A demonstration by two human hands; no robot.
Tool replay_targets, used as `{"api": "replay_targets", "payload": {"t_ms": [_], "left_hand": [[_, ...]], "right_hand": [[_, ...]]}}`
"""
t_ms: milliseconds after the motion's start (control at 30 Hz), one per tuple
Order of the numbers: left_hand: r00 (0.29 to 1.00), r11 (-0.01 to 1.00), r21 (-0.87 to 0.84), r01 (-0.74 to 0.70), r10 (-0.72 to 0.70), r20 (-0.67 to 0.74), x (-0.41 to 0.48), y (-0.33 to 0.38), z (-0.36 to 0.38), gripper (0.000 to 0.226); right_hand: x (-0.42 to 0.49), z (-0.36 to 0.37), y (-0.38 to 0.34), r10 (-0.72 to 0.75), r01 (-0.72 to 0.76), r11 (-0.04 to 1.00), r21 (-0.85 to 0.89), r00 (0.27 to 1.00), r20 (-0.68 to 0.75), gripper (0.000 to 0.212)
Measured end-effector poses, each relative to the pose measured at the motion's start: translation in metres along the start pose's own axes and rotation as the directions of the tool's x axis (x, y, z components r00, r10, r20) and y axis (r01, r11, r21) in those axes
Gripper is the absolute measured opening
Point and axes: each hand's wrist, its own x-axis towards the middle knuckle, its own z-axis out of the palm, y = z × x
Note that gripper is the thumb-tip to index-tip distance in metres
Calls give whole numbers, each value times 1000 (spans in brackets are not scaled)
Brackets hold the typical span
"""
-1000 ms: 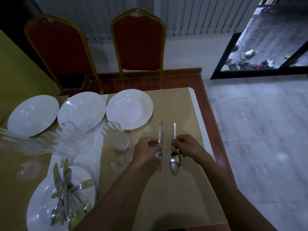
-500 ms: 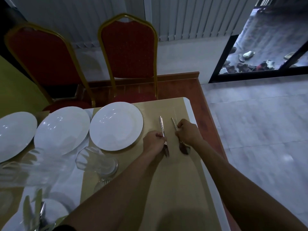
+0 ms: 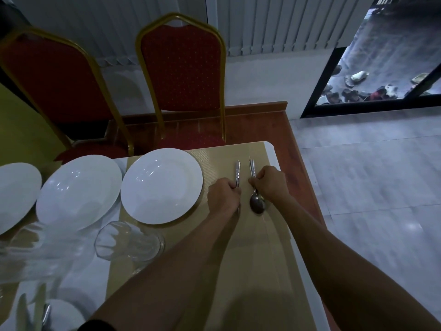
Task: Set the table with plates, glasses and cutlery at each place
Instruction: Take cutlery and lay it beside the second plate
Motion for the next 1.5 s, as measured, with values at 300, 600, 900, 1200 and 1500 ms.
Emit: {"api": "replay_targets", "payload": {"t_ms": [300,600,900,1200,1500], "left_hand": [[1000,1000,-30,8,-9,-22,6,-1,7,16],[1000,999,-35,19,-19,-8,-3,-3,4,18],[995,995,-42,-93,94,40,-70,-40,-32,17],[998,976,-217,28,-14,66,-164,-105,-99,18],[995,966,-242,94,-80,65,-213,-186,-166,12]], "right_hand": [[5,-1,1,-43,45,998,-33,998,43,27],[-2,-5,-2,-41,41,999,33,999,19,29],[-47,-13,14,-75,74,983,165,997,-2,10],[-186,13,-45,-152,74,943,323,963,223,12],[-294,84,-95,-155,17,941,339,910,384,13]]}}
